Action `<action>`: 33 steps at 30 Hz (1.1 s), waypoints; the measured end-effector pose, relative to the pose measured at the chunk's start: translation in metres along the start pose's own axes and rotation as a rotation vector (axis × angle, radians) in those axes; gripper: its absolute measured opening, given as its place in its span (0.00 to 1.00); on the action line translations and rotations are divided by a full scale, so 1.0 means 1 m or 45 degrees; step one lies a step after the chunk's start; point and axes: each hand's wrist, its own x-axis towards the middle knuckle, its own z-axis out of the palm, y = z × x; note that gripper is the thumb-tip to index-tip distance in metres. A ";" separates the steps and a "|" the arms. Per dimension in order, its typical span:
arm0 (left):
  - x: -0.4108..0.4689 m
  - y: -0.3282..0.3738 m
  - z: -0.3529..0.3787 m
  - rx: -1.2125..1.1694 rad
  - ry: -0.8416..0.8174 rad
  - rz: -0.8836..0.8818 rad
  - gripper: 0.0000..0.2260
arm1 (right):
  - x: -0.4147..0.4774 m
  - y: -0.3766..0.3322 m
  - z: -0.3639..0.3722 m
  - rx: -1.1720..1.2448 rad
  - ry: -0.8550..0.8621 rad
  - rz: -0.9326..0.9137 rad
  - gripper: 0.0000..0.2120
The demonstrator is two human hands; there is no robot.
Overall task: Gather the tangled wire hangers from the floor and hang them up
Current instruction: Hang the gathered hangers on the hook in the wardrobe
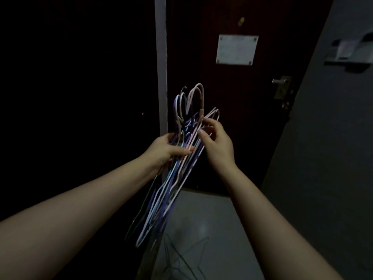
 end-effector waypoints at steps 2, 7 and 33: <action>-0.006 0.023 0.004 0.016 -0.046 0.036 0.16 | 0.012 -0.019 -0.014 -0.032 0.035 -0.092 0.21; -0.018 0.064 0.012 0.102 -0.130 0.080 0.17 | 0.041 -0.045 -0.056 -0.602 -0.143 -0.427 0.21; -0.266 0.140 -0.033 0.781 0.820 0.004 0.23 | -0.045 -0.176 0.057 0.811 -1.109 -0.878 0.11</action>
